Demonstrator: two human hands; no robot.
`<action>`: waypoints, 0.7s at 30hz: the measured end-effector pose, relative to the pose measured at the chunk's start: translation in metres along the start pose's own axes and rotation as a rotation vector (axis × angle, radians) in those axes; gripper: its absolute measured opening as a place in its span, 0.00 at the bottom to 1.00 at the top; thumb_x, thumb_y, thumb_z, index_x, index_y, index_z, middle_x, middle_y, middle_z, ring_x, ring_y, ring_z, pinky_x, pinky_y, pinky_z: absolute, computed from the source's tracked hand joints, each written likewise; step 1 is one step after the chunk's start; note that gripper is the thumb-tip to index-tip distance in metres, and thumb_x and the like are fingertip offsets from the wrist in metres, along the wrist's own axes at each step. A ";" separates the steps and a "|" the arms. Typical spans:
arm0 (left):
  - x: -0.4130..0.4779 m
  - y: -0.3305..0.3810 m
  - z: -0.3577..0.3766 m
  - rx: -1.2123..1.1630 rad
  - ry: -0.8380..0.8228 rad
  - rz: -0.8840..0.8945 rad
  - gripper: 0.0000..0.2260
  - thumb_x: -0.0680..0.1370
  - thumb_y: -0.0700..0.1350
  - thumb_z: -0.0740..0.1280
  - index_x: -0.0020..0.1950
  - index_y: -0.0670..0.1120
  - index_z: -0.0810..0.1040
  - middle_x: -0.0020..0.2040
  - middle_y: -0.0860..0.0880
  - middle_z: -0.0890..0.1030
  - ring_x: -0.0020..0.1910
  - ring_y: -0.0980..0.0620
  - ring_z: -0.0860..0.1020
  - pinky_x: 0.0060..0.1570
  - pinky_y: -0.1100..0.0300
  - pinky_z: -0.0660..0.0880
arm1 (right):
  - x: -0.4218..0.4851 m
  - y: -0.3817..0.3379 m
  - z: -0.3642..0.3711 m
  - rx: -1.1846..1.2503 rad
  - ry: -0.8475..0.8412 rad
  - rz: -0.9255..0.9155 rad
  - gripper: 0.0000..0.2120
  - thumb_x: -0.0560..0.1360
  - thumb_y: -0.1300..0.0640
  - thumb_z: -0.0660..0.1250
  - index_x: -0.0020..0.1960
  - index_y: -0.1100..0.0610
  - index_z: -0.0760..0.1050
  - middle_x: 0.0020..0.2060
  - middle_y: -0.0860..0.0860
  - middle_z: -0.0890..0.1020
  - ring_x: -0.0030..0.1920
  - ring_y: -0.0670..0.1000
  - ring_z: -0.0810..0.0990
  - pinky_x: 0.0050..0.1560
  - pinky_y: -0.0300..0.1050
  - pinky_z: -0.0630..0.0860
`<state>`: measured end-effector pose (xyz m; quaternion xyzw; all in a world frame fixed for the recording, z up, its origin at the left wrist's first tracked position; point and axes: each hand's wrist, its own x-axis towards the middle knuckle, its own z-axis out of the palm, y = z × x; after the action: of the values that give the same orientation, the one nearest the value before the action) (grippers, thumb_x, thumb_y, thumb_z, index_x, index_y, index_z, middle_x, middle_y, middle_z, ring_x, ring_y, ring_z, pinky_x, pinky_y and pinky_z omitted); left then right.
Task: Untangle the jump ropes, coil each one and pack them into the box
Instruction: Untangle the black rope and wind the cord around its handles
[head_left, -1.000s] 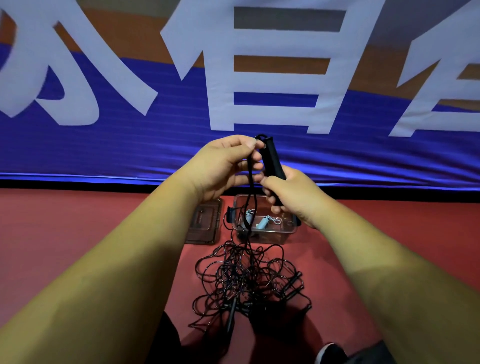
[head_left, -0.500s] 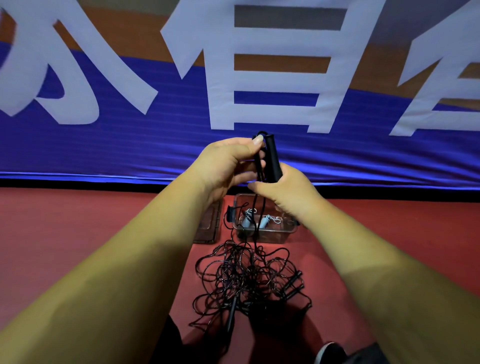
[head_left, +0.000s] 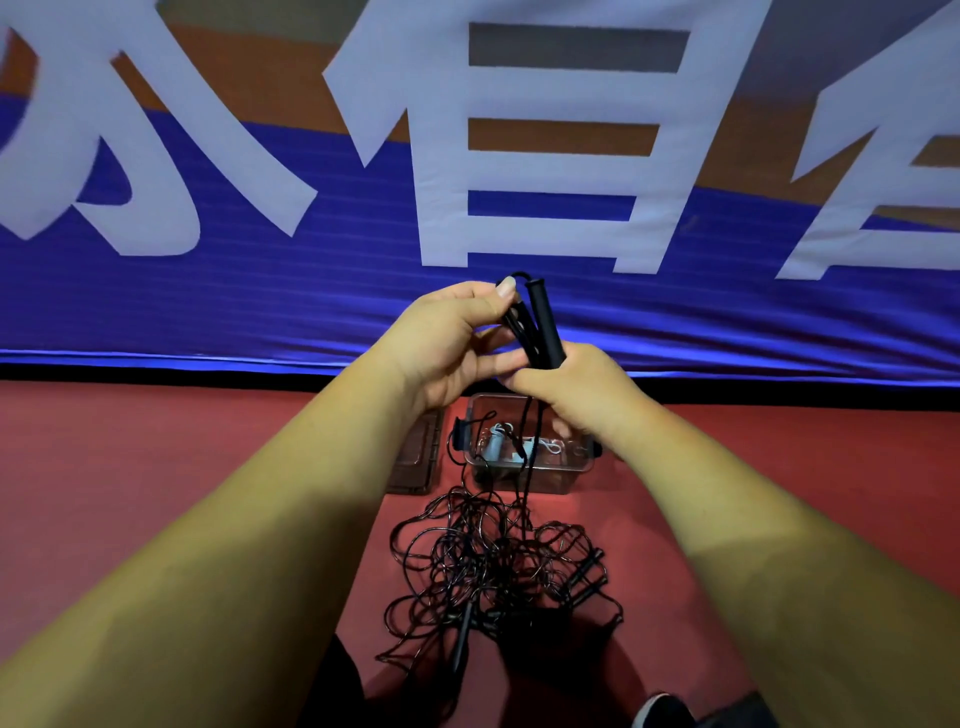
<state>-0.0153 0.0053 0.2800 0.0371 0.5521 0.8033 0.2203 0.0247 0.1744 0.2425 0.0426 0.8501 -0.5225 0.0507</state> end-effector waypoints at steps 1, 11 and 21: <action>0.000 -0.001 0.001 -0.001 -0.008 -0.001 0.05 0.82 0.44 0.71 0.48 0.46 0.78 0.44 0.46 0.83 0.39 0.53 0.83 0.44 0.51 0.84 | 0.000 0.000 0.000 0.003 -0.009 0.010 0.08 0.74 0.49 0.76 0.50 0.51 0.84 0.33 0.51 0.79 0.25 0.53 0.74 0.25 0.37 0.68; 0.000 -0.005 0.002 -0.111 -0.064 -0.003 0.09 0.84 0.40 0.67 0.43 0.44 0.74 0.42 0.43 0.80 0.44 0.48 0.81 0.53 0.44 0.83 | 0.003 0.004 0.005 0.211 -0.051 0.040 0.09 0.73 0.62 0.74 0.52 0.52 0.82 0.35 0.52 0.77 0.30 0.52 0.76 0.29 0.45 0.76; 0.009 -0.006 0.003 0.083 0.082 0.091 0.11 0.84 0.53 0.67 0.50 0.46 0.80 0.39 0.51 0.80 0.38 0.53 0.77 0.49 0.56 0.80 | 0.005 0.004 0.012 0.464 -0.001 0.093 0.05 0.80 0.58 0.74 0.52 0.59 0.81 0.35 0.55 0.81 0.32 0.51 0.77 0.27 0.44 0.71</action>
<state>-0.0209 0.0133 0.2743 0.0383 0.5914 0.7896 0.1591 0.0207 0.1656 0.2324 0.0920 0.7042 -0.7011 0.0637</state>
